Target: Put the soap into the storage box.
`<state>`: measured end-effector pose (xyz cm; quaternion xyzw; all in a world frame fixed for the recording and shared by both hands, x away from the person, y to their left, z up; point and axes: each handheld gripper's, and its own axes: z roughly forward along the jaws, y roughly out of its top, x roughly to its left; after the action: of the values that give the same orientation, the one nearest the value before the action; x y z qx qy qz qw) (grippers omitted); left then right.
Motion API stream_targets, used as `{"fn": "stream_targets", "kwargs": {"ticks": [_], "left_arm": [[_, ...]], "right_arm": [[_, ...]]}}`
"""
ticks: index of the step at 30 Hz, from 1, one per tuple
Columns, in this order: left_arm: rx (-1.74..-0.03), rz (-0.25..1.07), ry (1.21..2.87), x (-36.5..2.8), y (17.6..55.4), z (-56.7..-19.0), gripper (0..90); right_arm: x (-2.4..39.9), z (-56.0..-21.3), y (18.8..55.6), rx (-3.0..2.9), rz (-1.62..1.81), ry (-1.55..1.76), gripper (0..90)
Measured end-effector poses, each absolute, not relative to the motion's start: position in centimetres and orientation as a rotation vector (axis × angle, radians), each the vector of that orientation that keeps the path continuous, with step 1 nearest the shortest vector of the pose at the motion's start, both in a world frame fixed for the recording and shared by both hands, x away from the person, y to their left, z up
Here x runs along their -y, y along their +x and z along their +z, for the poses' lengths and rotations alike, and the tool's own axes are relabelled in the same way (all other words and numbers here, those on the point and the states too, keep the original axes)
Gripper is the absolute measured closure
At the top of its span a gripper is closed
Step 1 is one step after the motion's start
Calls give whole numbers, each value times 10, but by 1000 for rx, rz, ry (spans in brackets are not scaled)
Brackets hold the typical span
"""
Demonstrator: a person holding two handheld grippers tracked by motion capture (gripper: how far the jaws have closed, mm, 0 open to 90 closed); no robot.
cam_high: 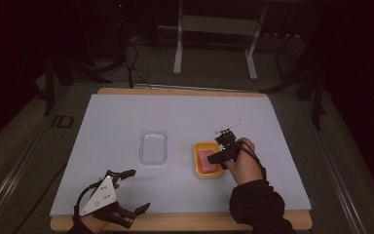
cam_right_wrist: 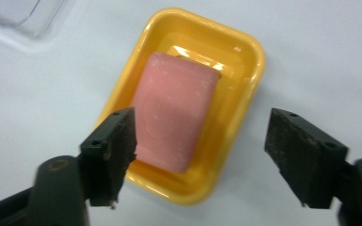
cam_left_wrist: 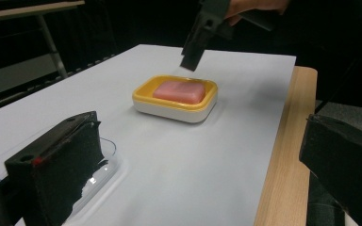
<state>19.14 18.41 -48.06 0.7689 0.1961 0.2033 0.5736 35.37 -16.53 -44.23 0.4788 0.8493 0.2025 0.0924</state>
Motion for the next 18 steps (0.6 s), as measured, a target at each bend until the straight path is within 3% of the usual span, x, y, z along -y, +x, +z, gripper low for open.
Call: {"fn": "stream_targets", "kwargs": {"ticks": [11,18], "left_arm": [[-460,478,1802,-184,191,-481,6],[-461,478,1801,-184,191,-481,6]], "right_arm": [[209,-429,343,-2440,768,1313,216],[232,-431,334,-2442,802,1175,135]]}}
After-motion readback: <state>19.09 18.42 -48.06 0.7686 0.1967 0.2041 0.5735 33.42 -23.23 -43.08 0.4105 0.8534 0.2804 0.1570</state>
